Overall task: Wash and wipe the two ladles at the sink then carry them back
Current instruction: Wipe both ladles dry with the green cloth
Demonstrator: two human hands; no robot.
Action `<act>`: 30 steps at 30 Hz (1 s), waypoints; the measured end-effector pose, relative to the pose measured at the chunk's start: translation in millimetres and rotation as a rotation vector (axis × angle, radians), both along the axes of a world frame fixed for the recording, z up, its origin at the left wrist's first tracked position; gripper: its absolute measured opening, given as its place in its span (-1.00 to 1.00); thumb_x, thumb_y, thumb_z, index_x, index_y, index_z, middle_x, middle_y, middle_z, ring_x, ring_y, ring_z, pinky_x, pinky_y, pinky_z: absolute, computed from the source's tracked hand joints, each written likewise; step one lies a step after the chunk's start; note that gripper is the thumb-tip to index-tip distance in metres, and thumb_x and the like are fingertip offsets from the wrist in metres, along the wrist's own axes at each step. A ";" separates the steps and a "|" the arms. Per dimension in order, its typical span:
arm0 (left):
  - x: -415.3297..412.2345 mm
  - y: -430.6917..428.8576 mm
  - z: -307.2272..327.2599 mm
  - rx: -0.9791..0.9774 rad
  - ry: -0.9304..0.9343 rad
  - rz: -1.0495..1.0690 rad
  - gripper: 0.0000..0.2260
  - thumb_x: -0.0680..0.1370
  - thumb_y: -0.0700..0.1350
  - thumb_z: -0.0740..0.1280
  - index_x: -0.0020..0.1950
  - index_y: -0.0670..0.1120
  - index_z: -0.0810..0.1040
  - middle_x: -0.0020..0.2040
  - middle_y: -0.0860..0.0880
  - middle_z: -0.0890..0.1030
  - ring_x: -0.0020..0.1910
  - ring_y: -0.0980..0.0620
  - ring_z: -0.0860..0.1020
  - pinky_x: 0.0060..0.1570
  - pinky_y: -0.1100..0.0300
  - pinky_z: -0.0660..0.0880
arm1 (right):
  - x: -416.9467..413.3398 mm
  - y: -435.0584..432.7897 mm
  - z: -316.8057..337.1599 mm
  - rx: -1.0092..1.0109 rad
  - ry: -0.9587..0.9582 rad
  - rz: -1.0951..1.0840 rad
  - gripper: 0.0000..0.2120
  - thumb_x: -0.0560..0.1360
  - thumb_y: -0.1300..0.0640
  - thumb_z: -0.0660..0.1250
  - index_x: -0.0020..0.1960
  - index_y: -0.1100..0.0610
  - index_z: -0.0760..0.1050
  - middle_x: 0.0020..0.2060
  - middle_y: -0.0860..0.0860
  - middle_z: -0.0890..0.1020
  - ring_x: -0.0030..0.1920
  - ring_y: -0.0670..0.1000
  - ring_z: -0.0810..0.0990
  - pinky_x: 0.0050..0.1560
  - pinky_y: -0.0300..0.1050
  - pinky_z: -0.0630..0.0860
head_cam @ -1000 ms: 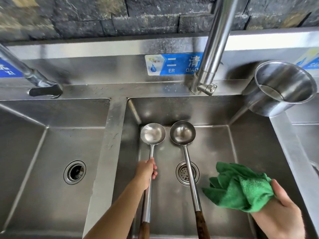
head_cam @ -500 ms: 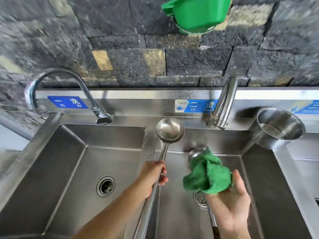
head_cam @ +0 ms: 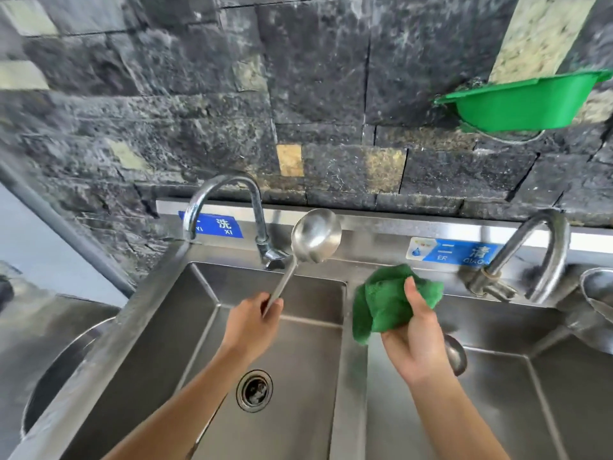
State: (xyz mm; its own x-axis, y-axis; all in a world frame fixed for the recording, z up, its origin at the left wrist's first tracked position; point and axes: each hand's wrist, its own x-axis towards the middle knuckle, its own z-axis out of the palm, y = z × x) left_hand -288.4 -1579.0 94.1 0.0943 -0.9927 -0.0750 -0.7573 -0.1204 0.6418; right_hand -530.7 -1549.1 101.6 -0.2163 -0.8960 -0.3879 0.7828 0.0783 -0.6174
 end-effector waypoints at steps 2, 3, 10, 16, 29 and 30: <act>19.4 -2.6 -5.2 0.005 -0.002 -0.013 -0.72 0.60 0.01 0.29 -0.31 0.02 0.43 -0.45 0.03 0.53 -0.43 -0.03 0.59 -0.31 0.03 0.53 | 26.3 -24.4 9.0 -0.016 0.141 -0.087 -0.81 0.63 0.04 0.31 0.16 0.11 0.59 0.03 0.07 0.72 -0.03 0.03 0.70 0.14 0.03 0.58; 26.6 -3.1 -8.5 0.008 0.007 -0.025 -0.72 0.60 0.01 0.29 -0.31 0.02 0.43 -0.45 0.03 0.53 -0.44 -0.02 0.57 -0.32 0.03 0.53 | 39.9 -37.9 8.9 -0.012 0.243 -0.125 -0.86 0.62 0.03 0.33 0.10 0.06 0.59 -0.02 0.00 0.72 -0.07 -0.02 0.68 0.11 -0.04 0.57; 50.8 -4.4 -30.7 -0.087 0.092 -0.194 -0.74 0.61 -0.01 0.27 -0.23 -0.09 0.46 -0.48 0.02 0.44 -0.50 0.07 0.36 -0.45 0.25 0.27 | 134.8 -112.7 -51.4 -0.145 1.414 0.047 -0.61 0.65 -0.08 0.19 0.16 0.22 0.57 0.12 0.20 0.63 0.23 0.26 0.52 0.44 0.14 0.29; 69.5 -13.4 -52.4 -0.116 0.136 -0.280 -0.82 0.60 -0.10 0.30 -0.19 -0.10 0.51 -0.53 0.05 0.34 -0.51 0.07 0.32 -0.46 0.32 0.24 | 172.4 -120.5 -82.3 -0.085 1.724 0.092 -0.52 0.60 -0.14 0.06 0.17 0.13 0.62 0.14 0.07 0.66 0.26 0.17 0.49 0.45 0.11 0.24; 50.4 6.8 -76.4 0.201 0.472 -0.155 -0.67 0.61 0.08 0.22 -0.30 -0.06 0.36 -0.46 0.07 0.38 -0.52 -0.03 0.28 -0.39 0.03 0.26 | 173.2 -123.5 -71.9 0.157 1.983 0.331 -0.25 0.61 -0.26 -0.10 0.59 0.26 0.12 0.57 0.24 0.20 0.60 0.28 0.05 0.61 0.16 -0.16; 46.5 8.8 -77.3 0.197 0.478 -0.137 -0.67 0.60 0.10 0.21 -0.29 -0.05 0.38 -0.47 0.08 0.39 -0.53 -0.03 0.29 -0.39 0.02 0.27 | 176.1 -122.5 -69.9 0.218 1.964 0.351 -0.21 0.59 -0.27 -0.16 0.59 0.28 0.10 0.56 0.27 0.21 0.59 0.30 0.07 0.61 0.17 -0.14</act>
State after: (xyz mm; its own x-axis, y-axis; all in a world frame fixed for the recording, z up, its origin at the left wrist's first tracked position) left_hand -241.9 -1570.2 16.8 -0.1259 -0.9562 -0.2644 -0.4029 -0.1942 0.8944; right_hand -354.6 -1671.6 31.7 -0.2602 -0.9652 0.0264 -0.8826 0.2267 -0.4119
